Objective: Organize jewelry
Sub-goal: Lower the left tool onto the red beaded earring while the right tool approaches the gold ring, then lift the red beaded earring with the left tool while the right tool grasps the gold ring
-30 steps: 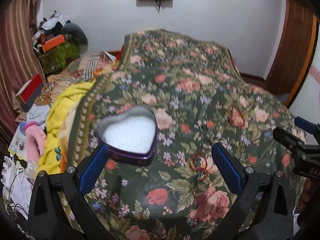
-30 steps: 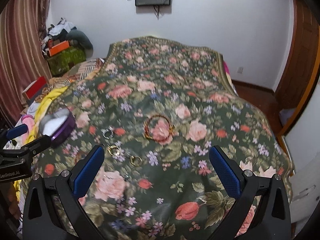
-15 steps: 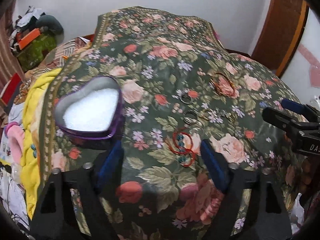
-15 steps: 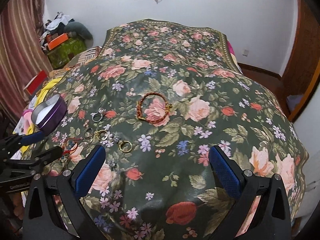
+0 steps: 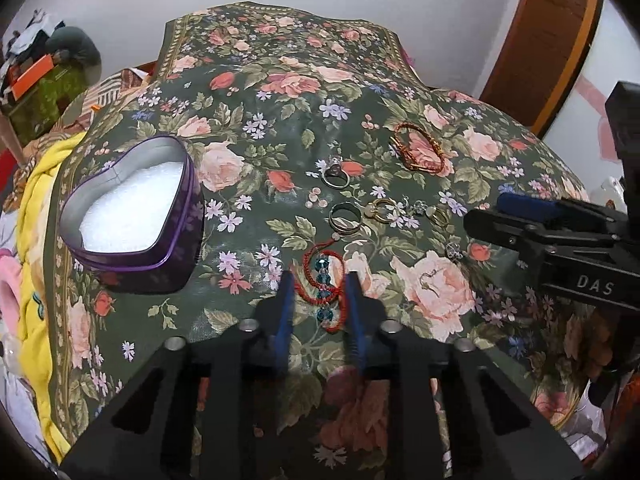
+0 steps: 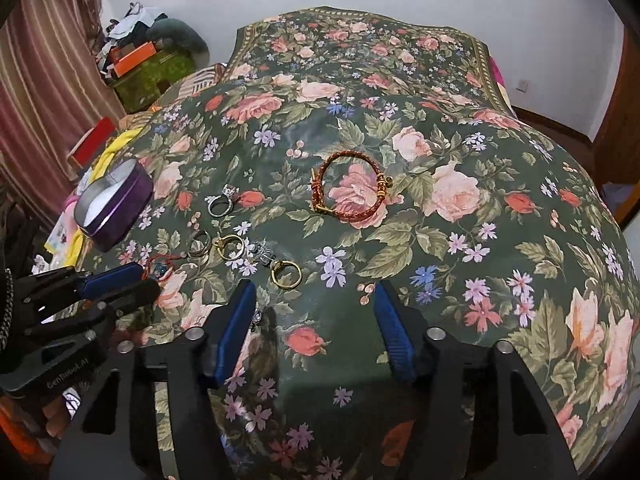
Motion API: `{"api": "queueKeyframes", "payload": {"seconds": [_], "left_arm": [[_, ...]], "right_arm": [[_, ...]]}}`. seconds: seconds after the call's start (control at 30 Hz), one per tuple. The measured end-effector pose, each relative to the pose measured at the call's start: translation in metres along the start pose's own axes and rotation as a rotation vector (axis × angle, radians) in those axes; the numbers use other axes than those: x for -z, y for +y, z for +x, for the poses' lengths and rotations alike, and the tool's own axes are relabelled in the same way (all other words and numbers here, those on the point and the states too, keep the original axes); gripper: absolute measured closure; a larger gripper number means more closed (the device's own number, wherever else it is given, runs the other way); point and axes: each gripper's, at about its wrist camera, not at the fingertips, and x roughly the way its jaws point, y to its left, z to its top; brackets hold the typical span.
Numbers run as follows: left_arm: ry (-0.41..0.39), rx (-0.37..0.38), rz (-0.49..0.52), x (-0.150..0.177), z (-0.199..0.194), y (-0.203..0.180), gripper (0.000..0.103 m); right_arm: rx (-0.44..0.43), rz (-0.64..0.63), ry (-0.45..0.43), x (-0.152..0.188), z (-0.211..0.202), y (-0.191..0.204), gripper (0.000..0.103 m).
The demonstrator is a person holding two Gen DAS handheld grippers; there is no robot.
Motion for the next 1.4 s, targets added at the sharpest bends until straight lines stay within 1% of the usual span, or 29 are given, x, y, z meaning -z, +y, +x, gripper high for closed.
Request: {"api": "queueKeyframes", "payload": {"seconds": [0.07,0.1,0.27,0.33,0.4,0.53,0.6,0.7,0.77,0.87,1.0,1.13,1.23,1.27,1.3,1.37,1.4], "left_arm": [[-0.004,0.006,-0.019,0.000,0.001,0.004,0.093],[-0.005,0.010,-0.025,-0.001,0.001,0.005,0.095],[-0.014,0.028,-0.034,0.000,0.001,0.007,0.095],[-0.018,0.035,-0.036,-0.001,0.002,0.008,0.095],[-0.022,0.042,-0.040,-0.001,0.002,0.009,0.095],[-0.029,0.050,-0.043,-0.001,0.001,0.009,0.095],[-0.032,0.052,-0.044,-0.001,0.001,0.010,0.095],[-0.037,0.051,-0.044,-0.002,-0.001,0.010,0.096],[-0.046,0.051,-0.046,-0.003,-0.005,0.010,0.096],[-0.067,0.050,-0.046,-0.004,-0.013,0.012,0.096],[-0.106,0.038,-0.046,-0.008,-0.027,0.013,0.096],[-0.146,0.020,-0.045,-0.011,-0.043,0.014,0.096],[-0.173,0.009,-0.059,-0.011,-0.053,0.018,0.096],[-0.177,0.007,-0.065,-0.011,-0.054,0.019,0.096],[-0.181,0.005,-0.074,-0.011,-0.056,0.021,0.096],[-0.186,0.004,-0.090,-0.011,-0.058,0.024,0.096],[-0.190,0.004,-0.096,-0.011,-0.059,0.026,0.096]], "right_arm": [[0.001,-0.010,0.004,-0.002,0.003,0.002,0.047],[0.000,-0.013,0.009,-0.002,0.004,0.002,0.047],[0.006,-0.031,0.035,-0.004,0.014,0.008,0.049],[0.007,-0.030,0.047,-0.005,0.017,0.009,0.054],[0.002,-0.023,0.060,-0.007,0.020,0.007,0.061],[-0.002,-0.019,0.073,-0.008,0.024,0.007,0.070],[-0.002,-0.023,0.075,-0.009,0.027,0.008,0.083],[-0.010,-0.012,0.077,-0.009,0.027,0.007,0.092],[-0.023,0.012,0.079,-0.008,0.025,0.003,0.095],[-0.030,0.036,0.074,-0.010,0.021,0.000,0.095],[-0.030,0.049,0.030,-0.013,0.006,0.001,0.096],[-0.014,0.009,0.008,-0.017,-0.002,0.009,0.096],[0.001,-0.034,0.028,-0.018,0.000,0.016,0.095],[0.000,-0.045,0.045,-0.018,0.002,0.017,0.090],[0.007,-0.057,0.071,-0.019,0.006,0.019,0.078],[0.033,-0.067,0.075,-0.018,0.010,0.019,0.064],[0.039,-0.072,0.071,-0.016,0.010,0.019,0.063]]}}
